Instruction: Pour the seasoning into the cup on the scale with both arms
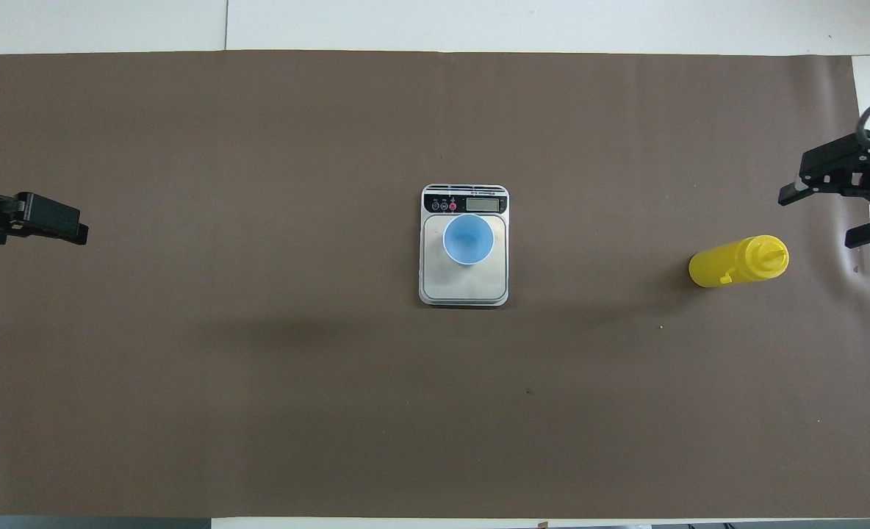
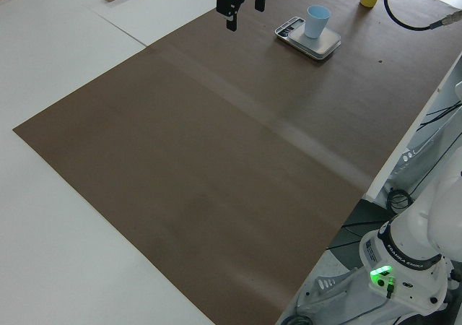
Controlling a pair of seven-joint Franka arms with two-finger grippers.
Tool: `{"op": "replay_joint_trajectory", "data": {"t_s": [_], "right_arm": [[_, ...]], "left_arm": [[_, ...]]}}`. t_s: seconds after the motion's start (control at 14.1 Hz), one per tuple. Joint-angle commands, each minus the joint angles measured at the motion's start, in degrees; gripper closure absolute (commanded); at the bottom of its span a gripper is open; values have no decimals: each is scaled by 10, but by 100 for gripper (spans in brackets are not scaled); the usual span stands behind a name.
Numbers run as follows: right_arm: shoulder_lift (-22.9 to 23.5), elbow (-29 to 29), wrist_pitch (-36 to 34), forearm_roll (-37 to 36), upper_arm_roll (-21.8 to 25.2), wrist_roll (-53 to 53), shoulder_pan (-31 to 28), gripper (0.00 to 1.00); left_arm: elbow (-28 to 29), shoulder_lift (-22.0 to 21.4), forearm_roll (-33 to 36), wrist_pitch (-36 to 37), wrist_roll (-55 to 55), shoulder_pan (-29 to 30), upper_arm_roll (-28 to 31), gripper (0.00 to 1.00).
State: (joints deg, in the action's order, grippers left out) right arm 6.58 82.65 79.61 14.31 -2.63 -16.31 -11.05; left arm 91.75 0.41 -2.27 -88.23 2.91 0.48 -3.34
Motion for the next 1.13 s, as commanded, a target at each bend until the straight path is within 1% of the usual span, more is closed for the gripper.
{"op": "replay_joint_trajectory", "data": {"t_s": [0.0,0.07,0.21,0.28,0.43,0.71,0.85,0.92,1.06], "right_arm": [[-13,11,0,-7,-4,101,-3,0],[-17,9,-1,-4,-4,104,-6,0],[-44,24,-10,-9,-4,100,-1,0],[-49,39,-5,-11,-5,100,9,0],[-52,44,-6,-16,-4,109,6,0],[-50,31,-8,-103,-5,165,16,0],[-52,32,-8,-107,-15,166,16,0],[-53,31,-11,-110,-23,165,25,0],[-52,31,-6,-111,37,164,85,0]], "left_arm": [[12,-14,-7,-1,4,3,1,0],[13,-14,-7,-1,4,4,1,0],[13,-14,-7,-1,4,4,1,0],[13,-14,-7,-1,4,4,1,0],[13,-14,-7,-1,3,3,1,0],[13,-14,-7,-1,3,4,1,0],[13,-14,-7,-1,3,4,1,0],[13,-14,-7,-1,3,3,1,0],[13,-14,-7,-1,3,3,1,0]]}}
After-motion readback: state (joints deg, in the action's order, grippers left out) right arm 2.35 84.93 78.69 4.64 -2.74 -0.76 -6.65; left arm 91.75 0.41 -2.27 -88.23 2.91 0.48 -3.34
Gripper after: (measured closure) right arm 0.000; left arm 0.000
